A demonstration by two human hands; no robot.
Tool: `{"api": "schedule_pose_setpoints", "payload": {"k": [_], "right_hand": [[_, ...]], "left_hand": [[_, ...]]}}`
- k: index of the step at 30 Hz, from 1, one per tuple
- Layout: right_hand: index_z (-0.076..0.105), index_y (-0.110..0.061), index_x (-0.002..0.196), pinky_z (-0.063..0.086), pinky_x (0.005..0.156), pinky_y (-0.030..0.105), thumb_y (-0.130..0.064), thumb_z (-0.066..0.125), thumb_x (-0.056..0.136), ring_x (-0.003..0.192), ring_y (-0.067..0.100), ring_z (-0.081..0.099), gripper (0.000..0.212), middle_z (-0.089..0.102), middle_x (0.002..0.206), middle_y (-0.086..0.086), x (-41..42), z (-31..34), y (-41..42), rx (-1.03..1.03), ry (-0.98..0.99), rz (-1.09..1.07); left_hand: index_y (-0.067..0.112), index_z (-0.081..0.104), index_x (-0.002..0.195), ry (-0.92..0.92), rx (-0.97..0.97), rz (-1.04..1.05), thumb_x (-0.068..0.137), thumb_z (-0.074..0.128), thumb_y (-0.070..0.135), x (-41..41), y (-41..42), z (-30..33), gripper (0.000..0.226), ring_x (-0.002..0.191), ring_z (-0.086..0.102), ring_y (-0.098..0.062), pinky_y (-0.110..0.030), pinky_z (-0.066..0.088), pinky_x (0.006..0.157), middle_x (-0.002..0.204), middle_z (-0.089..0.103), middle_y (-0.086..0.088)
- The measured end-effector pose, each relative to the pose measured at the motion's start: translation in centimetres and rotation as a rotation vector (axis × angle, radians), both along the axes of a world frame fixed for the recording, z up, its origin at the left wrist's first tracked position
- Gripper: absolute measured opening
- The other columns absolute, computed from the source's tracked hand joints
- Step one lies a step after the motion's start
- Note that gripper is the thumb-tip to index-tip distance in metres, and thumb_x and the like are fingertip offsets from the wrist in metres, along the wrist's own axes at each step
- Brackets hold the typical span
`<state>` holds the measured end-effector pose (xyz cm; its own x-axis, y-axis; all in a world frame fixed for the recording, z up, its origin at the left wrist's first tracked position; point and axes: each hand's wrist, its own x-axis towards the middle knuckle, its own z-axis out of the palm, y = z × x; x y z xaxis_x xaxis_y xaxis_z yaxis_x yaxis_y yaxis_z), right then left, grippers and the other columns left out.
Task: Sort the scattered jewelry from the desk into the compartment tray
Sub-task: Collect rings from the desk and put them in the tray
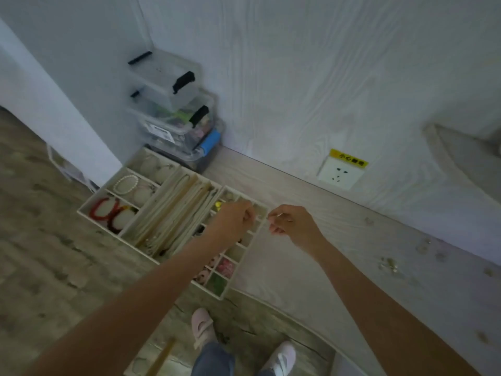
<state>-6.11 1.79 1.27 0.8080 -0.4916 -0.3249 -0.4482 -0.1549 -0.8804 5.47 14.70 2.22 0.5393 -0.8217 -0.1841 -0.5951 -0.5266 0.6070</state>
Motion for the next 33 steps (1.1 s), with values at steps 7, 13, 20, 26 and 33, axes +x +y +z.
{"api": "schedule_pose_setpoints", "payload": {"k": [7,13,20,26,33], "right_hand": [[0.069,-0.004,0.091,0.052,0.056,0.013,-0.005,0.061,0.089,0.049,-0.001,0.062,0.009,0.064,0.054,-0.01,6.5,0.2,4.4,-0.022,0.005,-0.021],[0.058,-0.007,0.072,0.05,0.051,0.019,0.008,0.055,0.089,0.046,0.007,0.06,0.023,0.061,0.049,-0.001,8.9,0.0,7.4,-0.044,0.091,-0.055],[0.068,-0.001,0.098,0.048,0.087,0.036,-0.01,0.053,0.092,0.097,0.03,0.06,0.019,0.066,0.101,0.018,9.6,-0.5,9.2,-0.379,0.3,0.044],[0.071,0.0,0.087,0.052,0.078,0.037,-0.008,0.058,0.087,0.082,0.027,0.065,0.015,0.07,0.086,0.016,9.9,-2.1,9.4,-0.5,0.343,0.061],[0.07,-0.003,0.095,0.05,0.077,0.031,-0.012,0.056,0.09,0.091,0.028,0.064,0.018,0.068,0.095,0.015,10.3,-2.4,9.6,-0.519,0.407,0.051]], "left_hand": [[0.002,0.066,0.095,0.156,0.003,0.014,0.089,0.059,0.009,7.8,4.6,0.2,0.011,0.088,0.062,-0.023,-0.027,0.05,0.078,0.092,0.067,-0.011],[0.003,0.066,0.095,0.101,0.022,-0.049,0.087,0.063,0.009,10.9,7.2,-1.4,0.01,0.087,0.059,-0.014,-0.019,0.043,0.075,0.092,0.065,-0.005],[0.003,0.071,0.098,-0.01,0.059,-0.28,0.089,0.06,0.007,11.2,6.8,-3.0,0.015,0.086,0.061,-0.016,-0.012,0.04,0.076,0.097,0.067,-0.01],[0.015,0.072,0.095,-0.192,0.113,-0.328,0.088,0.061,0.013,10.4,6.2,-4.1,0.013,0.09,0.057,-0.019,-0.031,0.049,0.082,0.101,0.056,-0.002],[0.02,0.072,0.094,-0.26,0.178,-0.326,0.091,0.059,0.02,10.1,5.9,-4.0,0.014,0.104,0.049,-0.02,-0.035,0.041,0.091,0.106,0.047,-0.002]]}}
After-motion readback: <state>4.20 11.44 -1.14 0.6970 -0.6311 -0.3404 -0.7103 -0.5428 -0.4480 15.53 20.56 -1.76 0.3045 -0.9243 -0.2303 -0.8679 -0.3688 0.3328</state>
